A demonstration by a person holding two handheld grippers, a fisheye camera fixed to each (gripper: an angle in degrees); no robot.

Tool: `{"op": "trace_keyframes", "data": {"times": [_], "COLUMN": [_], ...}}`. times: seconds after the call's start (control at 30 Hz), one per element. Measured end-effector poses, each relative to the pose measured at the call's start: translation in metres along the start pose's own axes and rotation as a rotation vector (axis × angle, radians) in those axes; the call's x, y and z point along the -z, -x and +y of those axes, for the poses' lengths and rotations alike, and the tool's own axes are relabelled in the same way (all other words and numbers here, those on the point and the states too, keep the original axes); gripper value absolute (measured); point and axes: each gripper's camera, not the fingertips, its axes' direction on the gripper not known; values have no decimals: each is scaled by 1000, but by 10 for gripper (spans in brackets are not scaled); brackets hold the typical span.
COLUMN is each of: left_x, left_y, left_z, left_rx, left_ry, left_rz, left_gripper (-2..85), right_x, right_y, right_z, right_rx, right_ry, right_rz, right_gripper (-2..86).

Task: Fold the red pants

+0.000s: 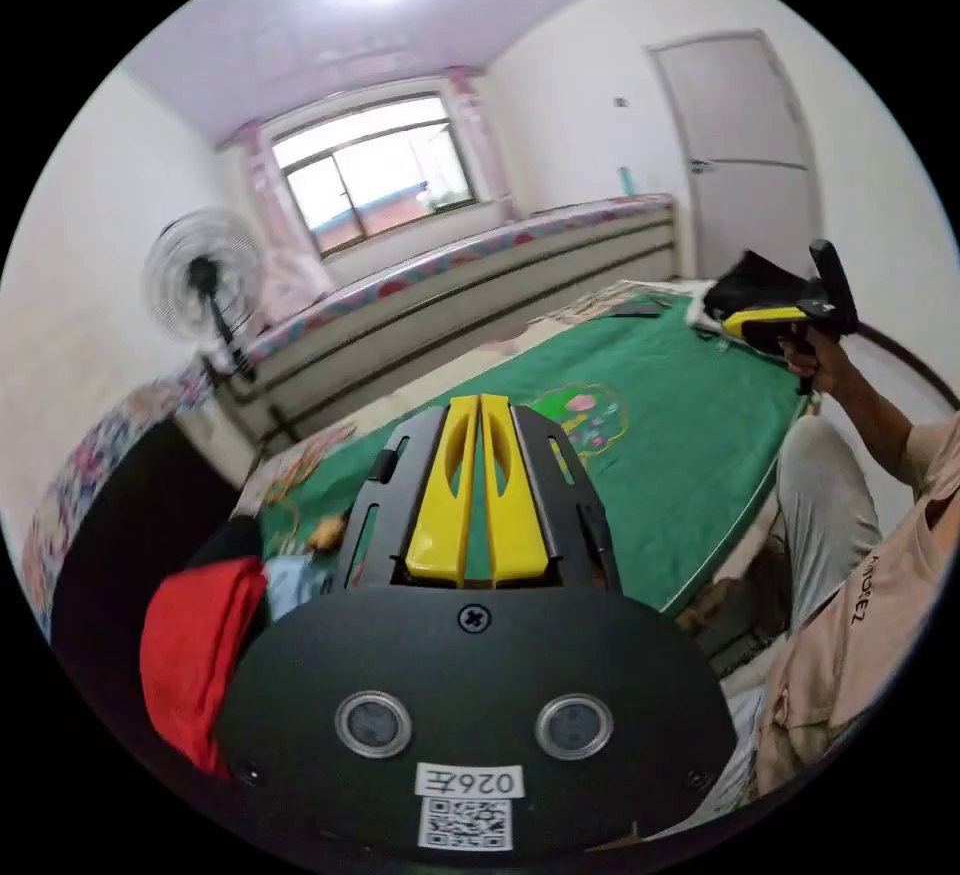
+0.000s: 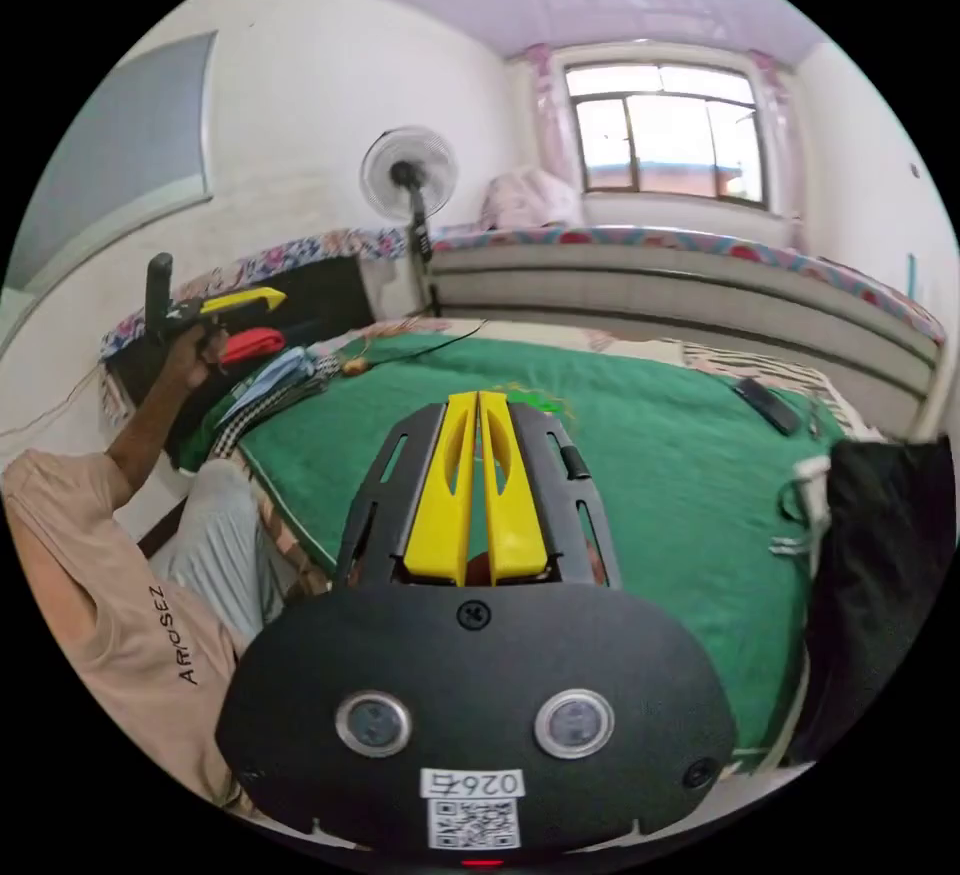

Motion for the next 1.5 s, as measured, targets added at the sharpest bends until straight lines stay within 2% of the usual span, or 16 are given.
{"op": "trace_keyframes", "data": {"times": [0.07, 0.27, 0.4, 0.57, 0.63, 0.77, 0.9, 0.97, 1.1, 1.27, 1.37, 1.5], "left_x": [49, 137, 167, 201, 209, 206, 197, 176, 171, 167, 180, 200], "left_y": [57, 145, 187, 239, 257, 298, 331, 358, 378, 400, 413, 422], "left_z": [74, 212, 257, 299, 316, 343, 354, 365, 375, 372, 366, 344], "left_rx": [171, 453, 550, 643, 667, 718, 789, 896, 974, 871, 866, 833], "left_ry": [15, 35, 26, 21, 10, 39, 54, 150, 130, 84, -10, -221], "left_rz": [-144, -402, -451, -573, -550, -328, -217, -123, -248, -227, -224, -165], "left_gripper": [19, 98, 127, 169, 169, 179, 185, 176, 105, 42, 23, 13], "right_x": [-40, -155, -225, -290, -311, -356, -405, -427, -477, -481, -459, -403], "right_y": [35, 138, 207, 287, 311, 361, 405, 424, 455, 463, 465, 460], "right_z": [-27, -106, -150, -192, -209, -257, -297, -308, -323, -341, -352, -377], "right_rx": [54, 165, 195, 254, 257, 277, 287, 308, 338, 374, 353, 273], "right_ry": [54, 152, 232, 291, 291, 262, 260, 281, 399, 444, 353, 216], "right_rz": [-63, -296, -439, -500, -509, -535, -500, -470, -422, -461, -472, -638], "right_gripper": [-9, 0, 43, 63, 74, 85, 103, 116, 134, 30, 0, -6]}}
